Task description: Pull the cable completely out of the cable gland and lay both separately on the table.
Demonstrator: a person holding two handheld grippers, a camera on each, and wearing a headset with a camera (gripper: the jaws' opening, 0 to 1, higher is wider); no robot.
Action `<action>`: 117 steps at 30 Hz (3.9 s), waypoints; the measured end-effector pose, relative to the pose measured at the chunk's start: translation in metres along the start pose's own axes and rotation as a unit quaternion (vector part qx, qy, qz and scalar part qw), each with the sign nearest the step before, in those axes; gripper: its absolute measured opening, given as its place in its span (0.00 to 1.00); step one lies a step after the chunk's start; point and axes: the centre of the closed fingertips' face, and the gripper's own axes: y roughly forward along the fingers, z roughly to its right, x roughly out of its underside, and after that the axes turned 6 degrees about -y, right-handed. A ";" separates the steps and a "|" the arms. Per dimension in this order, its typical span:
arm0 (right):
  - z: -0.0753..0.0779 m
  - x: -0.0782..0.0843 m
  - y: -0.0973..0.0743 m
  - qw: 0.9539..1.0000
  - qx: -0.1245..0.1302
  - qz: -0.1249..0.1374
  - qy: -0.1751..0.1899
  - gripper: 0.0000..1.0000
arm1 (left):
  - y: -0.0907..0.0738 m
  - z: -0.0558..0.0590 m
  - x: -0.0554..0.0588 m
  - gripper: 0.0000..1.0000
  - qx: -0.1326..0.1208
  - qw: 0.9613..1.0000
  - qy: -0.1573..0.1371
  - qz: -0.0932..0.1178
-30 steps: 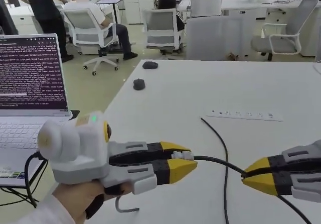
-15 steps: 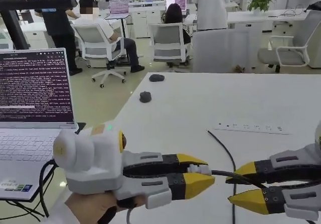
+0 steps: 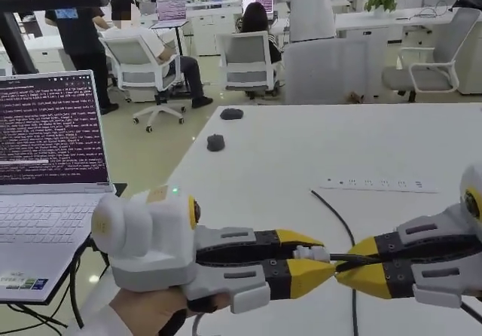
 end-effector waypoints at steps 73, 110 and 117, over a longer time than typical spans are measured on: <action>0.019 0.012 -0.029 0.995 0.073 0.053 0.047 0.25 | -0.014 -0.014 -0.006 0.16 0.005 1.000 -0.019 0.009; 0.008 -0.017 0.014 0.999 0.004 0.025 -0.032 0.04 | -0.007 -0.009 -0.001 0.16 -0.002 1.000 0.000 -0.013; 0.005 -0.014 0.013 0.999 0.001 0.022 -0.026 0.03 | -0.004 -0.009 0.002 0.16 -0.002 1.000 -0.002 -0.017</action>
